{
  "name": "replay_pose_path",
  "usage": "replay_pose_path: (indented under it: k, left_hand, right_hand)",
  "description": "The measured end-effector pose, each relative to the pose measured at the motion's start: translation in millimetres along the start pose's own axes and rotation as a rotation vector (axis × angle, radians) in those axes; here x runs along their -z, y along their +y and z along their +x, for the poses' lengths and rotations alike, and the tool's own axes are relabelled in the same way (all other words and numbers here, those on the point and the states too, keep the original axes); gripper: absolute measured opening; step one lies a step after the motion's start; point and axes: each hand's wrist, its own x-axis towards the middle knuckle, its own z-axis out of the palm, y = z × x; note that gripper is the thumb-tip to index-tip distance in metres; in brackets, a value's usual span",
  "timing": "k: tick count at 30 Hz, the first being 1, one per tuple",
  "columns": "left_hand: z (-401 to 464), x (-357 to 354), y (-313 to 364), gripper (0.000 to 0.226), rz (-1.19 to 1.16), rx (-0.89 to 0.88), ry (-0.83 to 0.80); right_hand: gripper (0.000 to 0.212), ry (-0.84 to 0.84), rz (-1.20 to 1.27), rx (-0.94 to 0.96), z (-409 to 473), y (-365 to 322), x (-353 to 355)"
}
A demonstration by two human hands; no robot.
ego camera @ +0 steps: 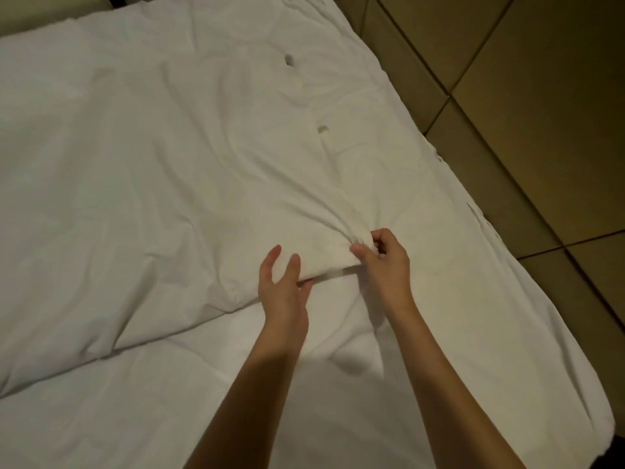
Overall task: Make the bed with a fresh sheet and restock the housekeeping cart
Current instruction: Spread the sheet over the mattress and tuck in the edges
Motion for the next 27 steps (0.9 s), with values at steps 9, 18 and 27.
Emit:
replay_pose_path:
  k: [9,18,27]
  left_hand:
    - [-41,-31,-7,0.028,-0.104,0.105,0.036]
    - [-36,-32,-16,0.027,-0.12,0.114,0.047]
    - [-26,-24,-42,0.023,-0.093,0.088,0.065]
  right_hand:
    - [0.023,0.028,-0.094,-0.003,2,-12,69]
    - [0.019,0.1,-0.093,-0.098,-9,20,74]
    - [0.012,0.109,-0.388,-0.013,11,26,104]
